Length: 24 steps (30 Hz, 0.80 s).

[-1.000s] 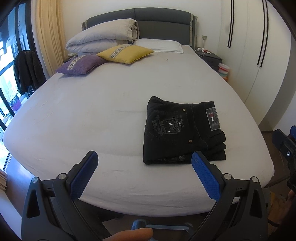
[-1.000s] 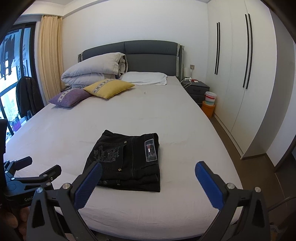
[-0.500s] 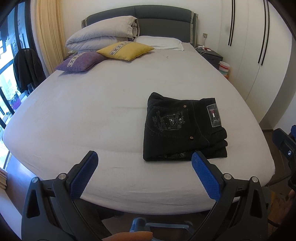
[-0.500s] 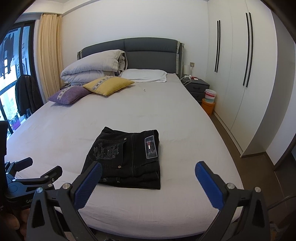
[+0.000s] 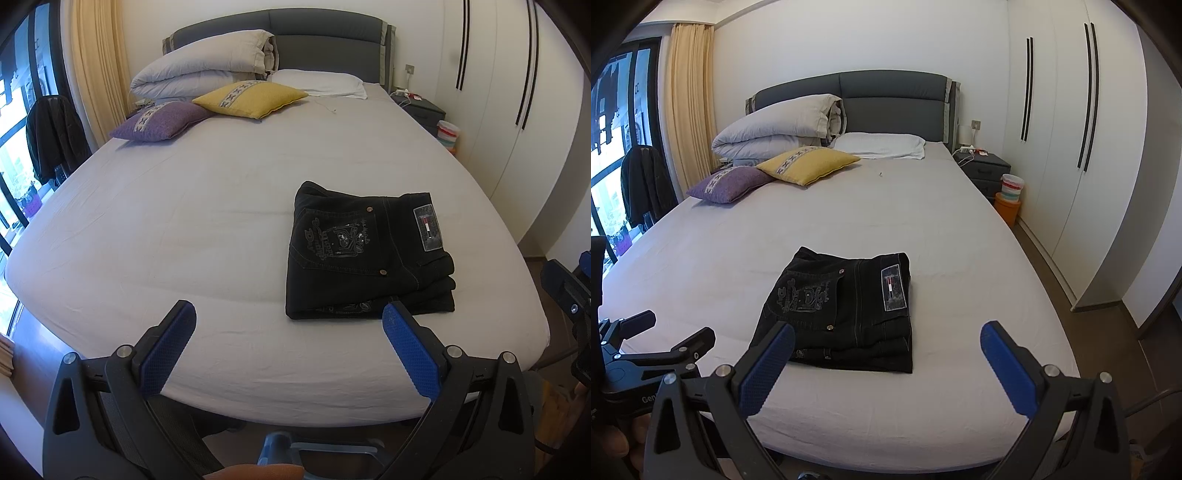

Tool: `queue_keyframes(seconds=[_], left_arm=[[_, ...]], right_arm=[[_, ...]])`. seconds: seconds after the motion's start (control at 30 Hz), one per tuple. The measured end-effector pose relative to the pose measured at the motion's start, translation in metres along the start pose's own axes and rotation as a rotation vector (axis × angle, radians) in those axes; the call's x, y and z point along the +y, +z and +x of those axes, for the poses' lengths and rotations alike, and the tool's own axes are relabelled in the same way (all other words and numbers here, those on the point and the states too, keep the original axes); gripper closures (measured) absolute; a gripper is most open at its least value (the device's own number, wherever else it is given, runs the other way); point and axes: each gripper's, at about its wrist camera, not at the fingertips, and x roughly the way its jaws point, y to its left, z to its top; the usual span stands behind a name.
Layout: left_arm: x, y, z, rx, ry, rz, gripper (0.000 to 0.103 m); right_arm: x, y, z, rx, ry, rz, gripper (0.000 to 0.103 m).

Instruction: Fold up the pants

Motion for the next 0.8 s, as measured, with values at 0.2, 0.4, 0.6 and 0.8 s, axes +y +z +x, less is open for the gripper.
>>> queue_keyframes(seconds=[0.2, 0.4, 0.6, 0.8], left_arm=[[0.0005, -0.0017, 0.0015, 0.004, -0.003, -0.002, 0.000], [0.0004, -0.0018, 0.0014, 0.005, -0.002, -0.002, 0.000], [0.0006, -0.0024, 0.0015, 0.005, -0.002, -0.002, 0.000], [0.0003, -0.0023, 0.0013, 0.006, -0.002, -0.003, 0.000]], right_arm=[[-0.0001, -0.0011, 0.0018, 0.005, 0.002, -0.002, 0.000], [-0.0002, -0.0009, 0.0018, 0.007, 0.003, -0.003, 0.000], [-0.0016, -0.0021, 0.0040, 0.011, 0.008, -0.007, 0.000], [-0.0008, -0.0022, 0.0033, 0.012, 0.007, -0.006, 0.000]])
